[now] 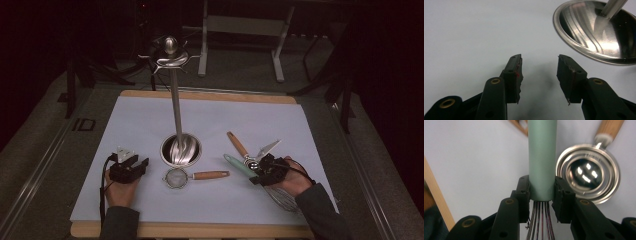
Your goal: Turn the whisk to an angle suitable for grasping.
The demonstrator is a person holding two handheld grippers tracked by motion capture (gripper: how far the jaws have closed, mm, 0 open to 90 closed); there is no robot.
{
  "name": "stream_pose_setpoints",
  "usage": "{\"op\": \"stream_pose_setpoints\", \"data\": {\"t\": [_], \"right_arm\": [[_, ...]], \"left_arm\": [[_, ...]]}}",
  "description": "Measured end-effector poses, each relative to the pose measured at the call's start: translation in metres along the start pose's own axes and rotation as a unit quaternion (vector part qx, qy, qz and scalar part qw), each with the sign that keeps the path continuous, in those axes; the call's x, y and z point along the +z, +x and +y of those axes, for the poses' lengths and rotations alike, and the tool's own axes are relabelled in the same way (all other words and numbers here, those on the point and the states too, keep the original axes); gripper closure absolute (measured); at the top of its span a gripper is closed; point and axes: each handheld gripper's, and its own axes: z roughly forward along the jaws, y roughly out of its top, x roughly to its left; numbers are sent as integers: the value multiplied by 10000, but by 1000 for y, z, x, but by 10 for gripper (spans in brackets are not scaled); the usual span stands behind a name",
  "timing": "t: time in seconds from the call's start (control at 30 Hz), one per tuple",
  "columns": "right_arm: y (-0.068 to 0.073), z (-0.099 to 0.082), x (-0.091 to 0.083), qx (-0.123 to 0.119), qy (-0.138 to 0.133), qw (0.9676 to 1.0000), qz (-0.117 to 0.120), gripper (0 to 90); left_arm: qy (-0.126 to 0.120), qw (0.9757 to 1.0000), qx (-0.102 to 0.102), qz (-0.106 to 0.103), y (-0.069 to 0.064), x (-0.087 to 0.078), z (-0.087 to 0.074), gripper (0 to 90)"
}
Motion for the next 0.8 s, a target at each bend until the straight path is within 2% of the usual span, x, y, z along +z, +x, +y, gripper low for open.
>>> {"op": "stream_pose_setpoints", "data": {"t": [0.23,0.37,0.57,0.67,0.8], "right_arm": [[9,9,-9,18,-520,9986,38,695],[15,14,-15,-62,-866,9962,16,695],[24,21,-24,-154,-1194,9927,24,695],[29,25,-29,-162,-1438,9894,-90,696],[34,31,-39,-116,-1930,9809,-222,697]], "left_arm": [[-2,10000,3,10,0,0,0,555],[-22,10000,-9,10,0,0,0,555],[-21,10000,-12,12,0,0,0,555],[-19,10000,-6,16,0,0,0,555],[-20,10000,-13,20,0,0,0,555]]}}
